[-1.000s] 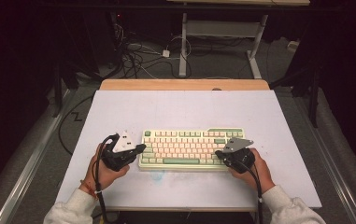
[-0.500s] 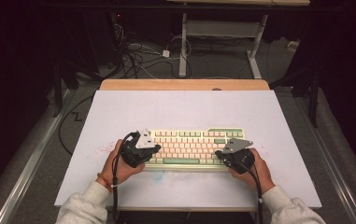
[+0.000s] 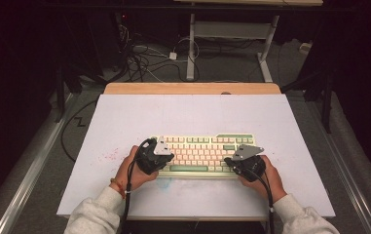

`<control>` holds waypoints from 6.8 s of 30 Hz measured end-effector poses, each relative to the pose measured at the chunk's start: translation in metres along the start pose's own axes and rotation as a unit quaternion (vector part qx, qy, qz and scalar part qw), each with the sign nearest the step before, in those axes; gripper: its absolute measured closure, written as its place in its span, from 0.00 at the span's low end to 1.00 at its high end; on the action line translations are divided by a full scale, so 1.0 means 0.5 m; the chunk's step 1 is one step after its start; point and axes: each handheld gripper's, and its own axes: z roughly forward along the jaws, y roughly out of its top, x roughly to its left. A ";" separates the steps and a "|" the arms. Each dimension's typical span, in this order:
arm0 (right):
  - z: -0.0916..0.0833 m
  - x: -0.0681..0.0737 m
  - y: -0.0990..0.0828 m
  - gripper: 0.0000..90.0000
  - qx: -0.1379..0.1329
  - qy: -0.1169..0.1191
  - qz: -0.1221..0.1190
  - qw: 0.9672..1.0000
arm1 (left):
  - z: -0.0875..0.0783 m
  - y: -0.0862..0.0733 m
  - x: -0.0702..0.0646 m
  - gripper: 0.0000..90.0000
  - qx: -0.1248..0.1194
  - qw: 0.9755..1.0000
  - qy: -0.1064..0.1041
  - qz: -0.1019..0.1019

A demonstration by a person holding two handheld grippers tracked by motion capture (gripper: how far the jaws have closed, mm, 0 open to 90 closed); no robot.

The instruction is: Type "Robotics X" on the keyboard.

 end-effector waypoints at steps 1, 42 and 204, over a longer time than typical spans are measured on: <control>0.000 0.000 0.000 1.00 0.000 0.000 0.000 1.000 | 0.002 0.001 0.000 0.97 0.001 1.000 0.001 0.002; -0.002 -0.001 0.002 1.00 0.004 0.000 0.003 1.000 | 0.015 0.005 -0.020 0.97 0.026 0.999 0.017 0.027; -0.184 -0.003 -0.164 0.21 -0.082 -0.152 0.075 0.982 | -0.114 -0.241 -0.052 0.17 -0.037 0.988 0.149 -0.014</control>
